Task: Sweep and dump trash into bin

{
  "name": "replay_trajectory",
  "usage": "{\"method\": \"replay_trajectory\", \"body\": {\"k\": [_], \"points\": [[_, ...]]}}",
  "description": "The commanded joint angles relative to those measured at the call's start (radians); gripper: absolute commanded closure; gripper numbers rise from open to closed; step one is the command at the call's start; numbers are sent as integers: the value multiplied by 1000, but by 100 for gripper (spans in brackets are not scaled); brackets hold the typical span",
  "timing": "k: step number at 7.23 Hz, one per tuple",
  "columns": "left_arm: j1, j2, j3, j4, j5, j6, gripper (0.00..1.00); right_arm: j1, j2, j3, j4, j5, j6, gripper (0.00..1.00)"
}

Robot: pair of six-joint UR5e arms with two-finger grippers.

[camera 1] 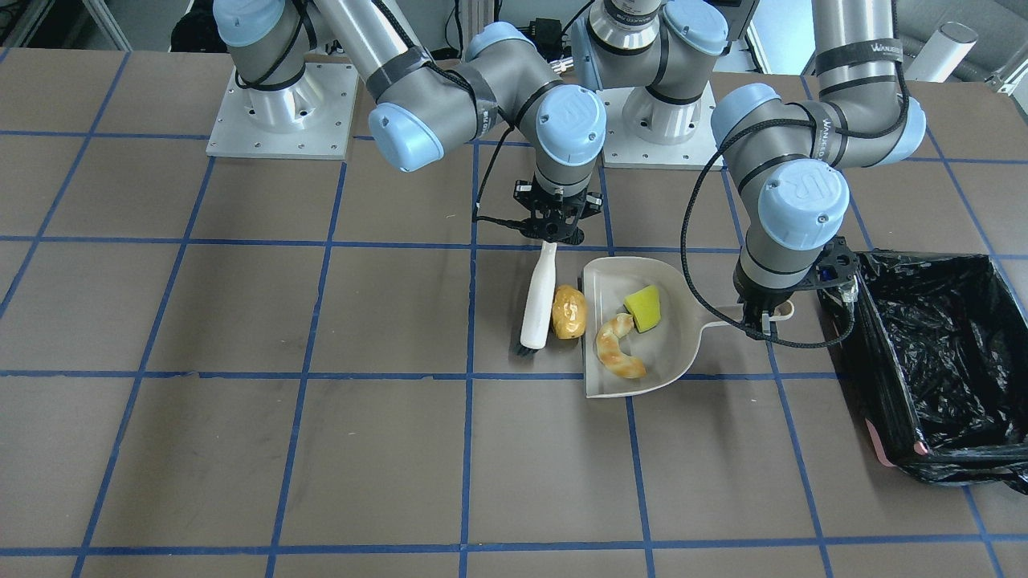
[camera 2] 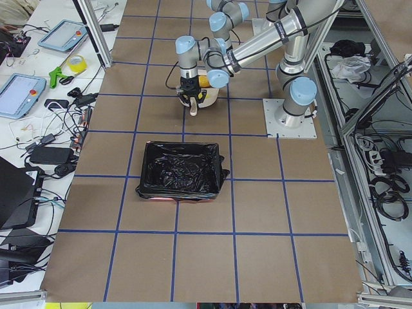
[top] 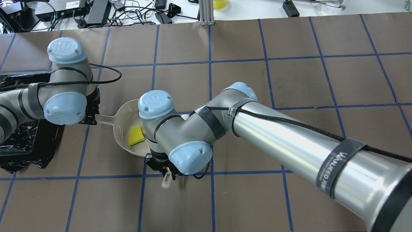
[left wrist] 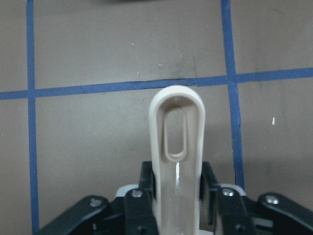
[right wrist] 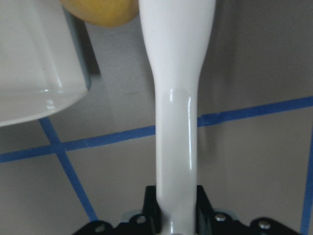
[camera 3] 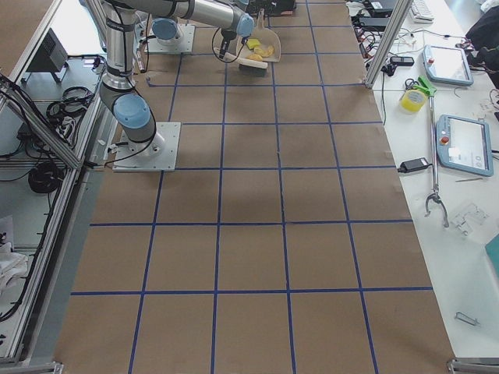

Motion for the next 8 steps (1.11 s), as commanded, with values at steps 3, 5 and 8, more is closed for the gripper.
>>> {"method": "replay_trajectory", "body": {"k": [3,5,8], "points": [[0,1,2,2,-2,-1,100,27,142,-205,-6,27,-16,88],[-2,2,7,8,-10,4,100,12,98,-190,51,-5,-73,88],[-2,16,28,-9,-28,7,100,-139,-47,-185,290,-93,-171,88]]}}
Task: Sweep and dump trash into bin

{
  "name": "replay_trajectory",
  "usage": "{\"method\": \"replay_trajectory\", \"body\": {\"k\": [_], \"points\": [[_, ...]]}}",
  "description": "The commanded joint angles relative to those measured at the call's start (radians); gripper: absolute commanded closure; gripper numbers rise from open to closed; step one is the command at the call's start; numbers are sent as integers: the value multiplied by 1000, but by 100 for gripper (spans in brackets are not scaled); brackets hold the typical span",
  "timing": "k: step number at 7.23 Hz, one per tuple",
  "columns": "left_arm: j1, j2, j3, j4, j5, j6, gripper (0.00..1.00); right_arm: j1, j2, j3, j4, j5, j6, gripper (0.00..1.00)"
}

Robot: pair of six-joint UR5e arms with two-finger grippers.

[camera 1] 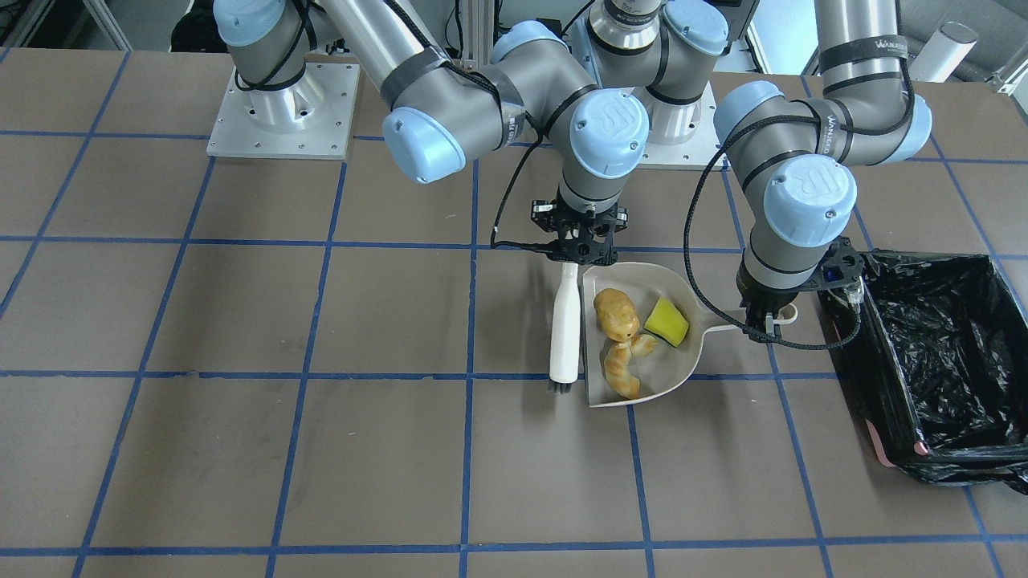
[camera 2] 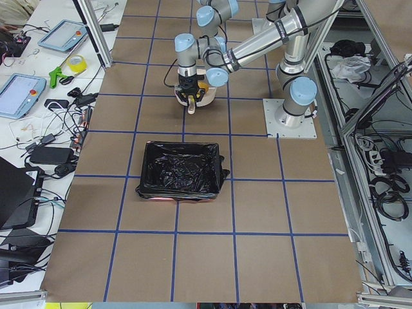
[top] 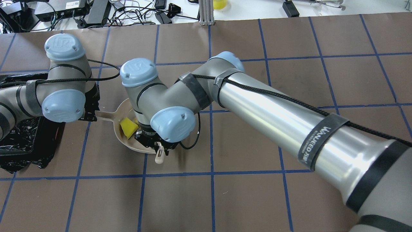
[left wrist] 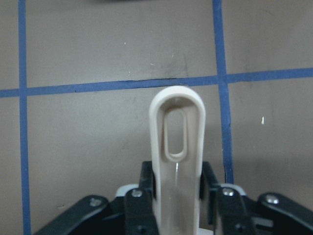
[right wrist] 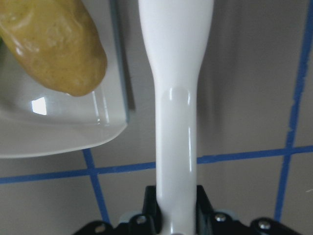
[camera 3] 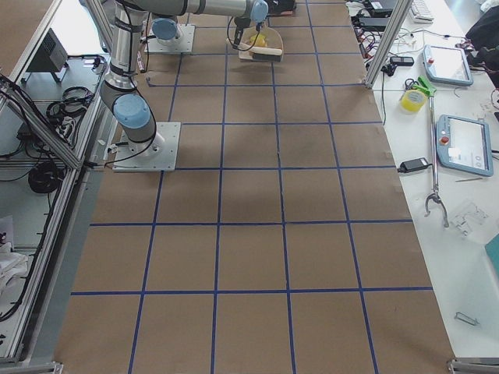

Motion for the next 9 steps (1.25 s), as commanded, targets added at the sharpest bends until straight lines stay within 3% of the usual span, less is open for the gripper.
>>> {"method": "replay_trajectory", "body": {"k": [1,2,6,8,9], "points": [[4,16,8,-12,-103,1,100,-159,-100,22,155,-50,-124,88],[8,20,17,-30,-139,1,100,-237,-140,49,186,-114,-209,88],[11,20,22,-33,-139,4,100,-258,-163,147,159,-119,-263,88],[11,20,22,-33,-139,4,100,-275,-234,277,159,-358,-274,89],[11,20,22,-33,-139,4,100,-289,-262,302,165,-361,-260,89]]}}
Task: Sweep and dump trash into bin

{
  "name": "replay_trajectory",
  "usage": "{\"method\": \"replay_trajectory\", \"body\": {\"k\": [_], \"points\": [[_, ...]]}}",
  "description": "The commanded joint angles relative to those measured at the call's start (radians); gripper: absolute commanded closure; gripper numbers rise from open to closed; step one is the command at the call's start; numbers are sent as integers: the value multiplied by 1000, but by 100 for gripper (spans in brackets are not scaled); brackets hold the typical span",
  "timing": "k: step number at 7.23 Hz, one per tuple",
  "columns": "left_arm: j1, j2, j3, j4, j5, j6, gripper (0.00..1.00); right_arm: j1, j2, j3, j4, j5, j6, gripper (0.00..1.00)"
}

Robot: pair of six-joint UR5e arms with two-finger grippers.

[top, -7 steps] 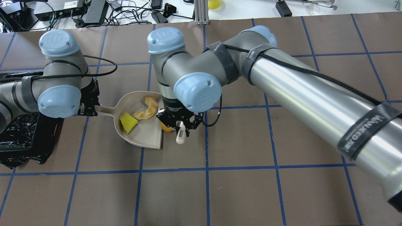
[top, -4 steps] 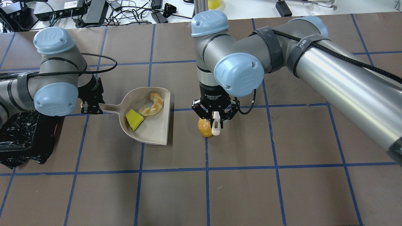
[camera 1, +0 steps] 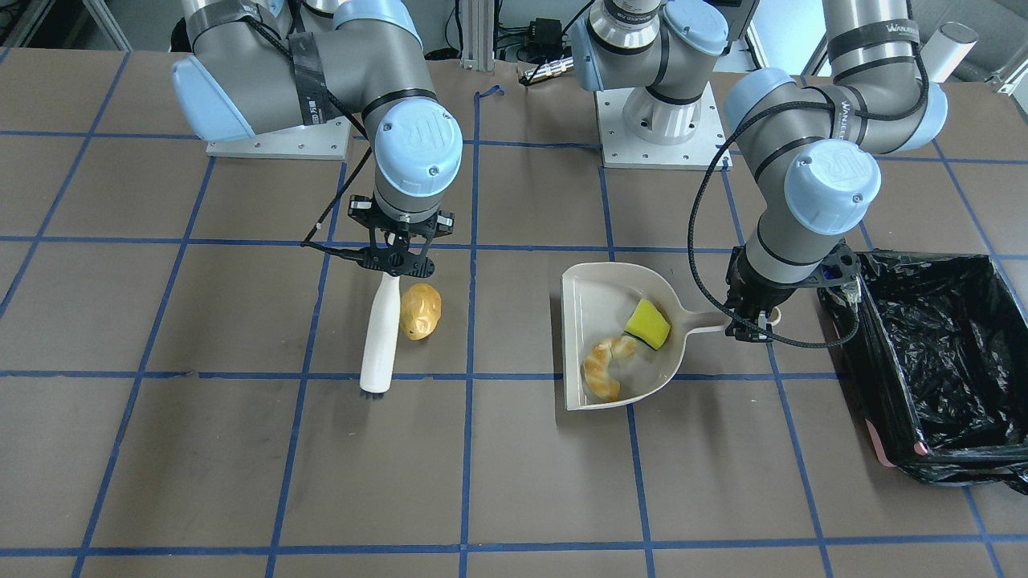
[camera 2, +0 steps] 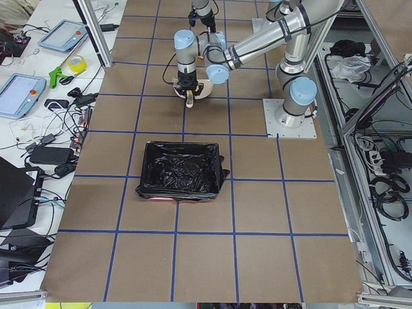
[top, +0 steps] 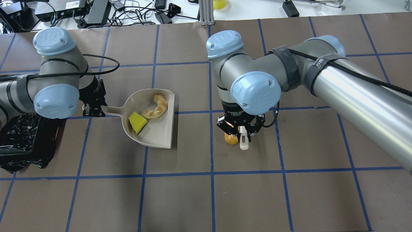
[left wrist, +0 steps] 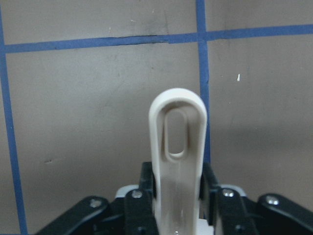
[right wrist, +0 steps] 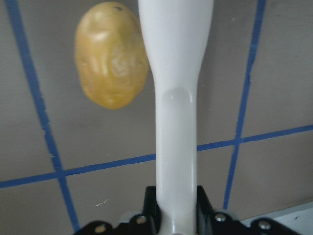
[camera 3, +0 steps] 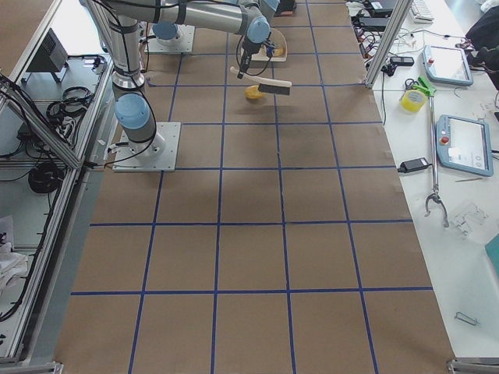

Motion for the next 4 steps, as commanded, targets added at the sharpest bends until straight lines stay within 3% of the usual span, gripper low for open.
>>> {"method": "replay_trajectory", "body": {"k": [1,2,4], "points": [[0,-1,-3,0,-1,-3,100,-28,-46,80,1,-56,22,89],[2,-14,-12,2,-5,-11,100,-26,-52,128,-5,-9,66,89],[2,-35,-10,15,9,-6,100,-10,-52,224,-152,138,74,89]]}}
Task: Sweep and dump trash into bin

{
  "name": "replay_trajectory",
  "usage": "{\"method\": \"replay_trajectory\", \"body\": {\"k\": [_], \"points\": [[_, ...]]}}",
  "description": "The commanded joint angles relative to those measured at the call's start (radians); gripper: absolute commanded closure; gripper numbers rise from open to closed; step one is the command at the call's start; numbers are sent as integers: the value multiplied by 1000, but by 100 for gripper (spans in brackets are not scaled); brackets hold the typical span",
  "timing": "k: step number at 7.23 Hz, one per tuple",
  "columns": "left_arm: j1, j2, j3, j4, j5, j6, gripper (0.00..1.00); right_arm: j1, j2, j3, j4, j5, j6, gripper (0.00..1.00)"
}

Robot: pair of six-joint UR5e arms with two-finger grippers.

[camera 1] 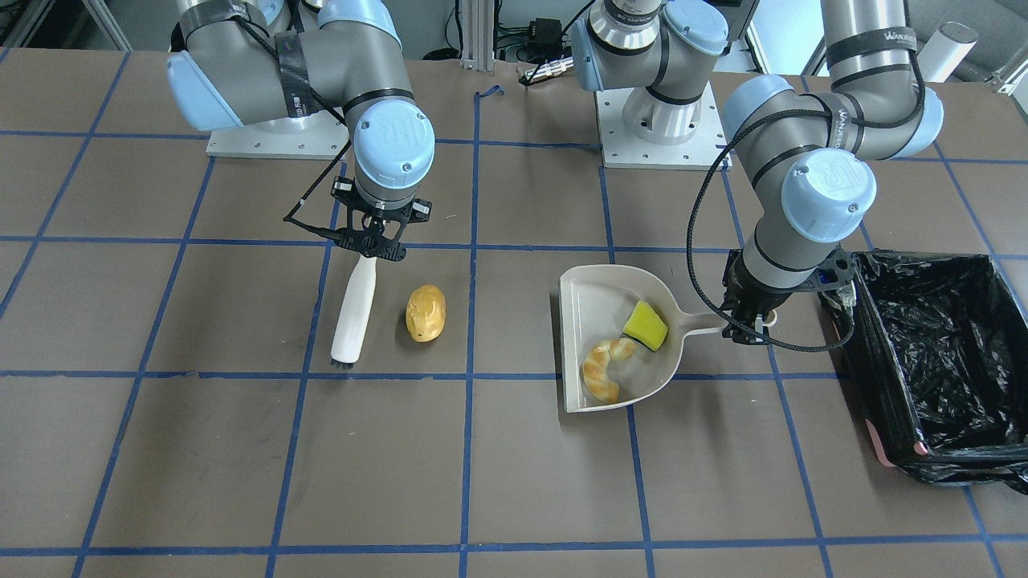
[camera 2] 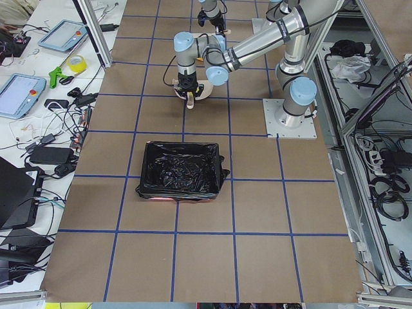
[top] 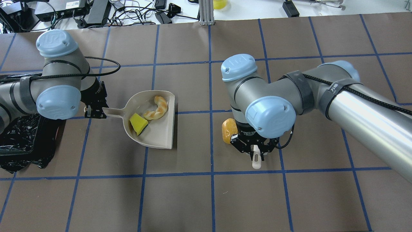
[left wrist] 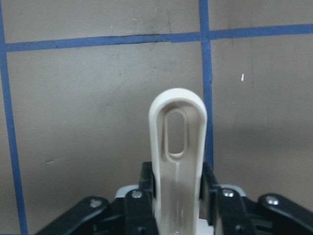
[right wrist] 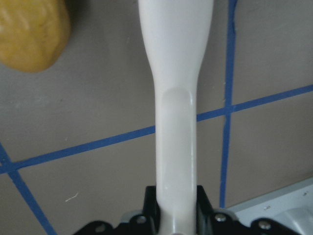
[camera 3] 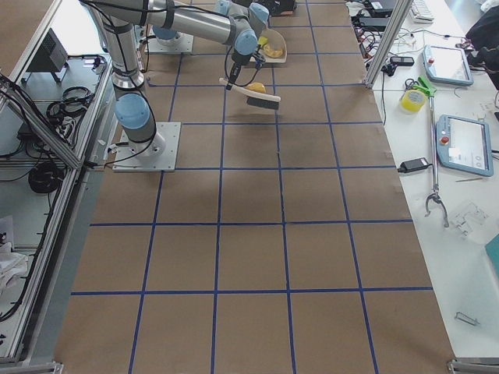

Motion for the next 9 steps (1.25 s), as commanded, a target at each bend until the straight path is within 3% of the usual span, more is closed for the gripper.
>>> {"method": "replay_trajectory", "body": {"k": [1,3,5,9], "points": [[0,-17,-1,10,13,21,100,33,4,75,-126,113,24,89],[0,-35,-2,68,94,43,100,99,21,74,-181,129,88,89],[-1,-39,-4,71,93,37,100,153,88,57,-281,137,123,89],[-7,-37,-4,71,90,29,100,260,257,-171,-284,210,235,88]]}}
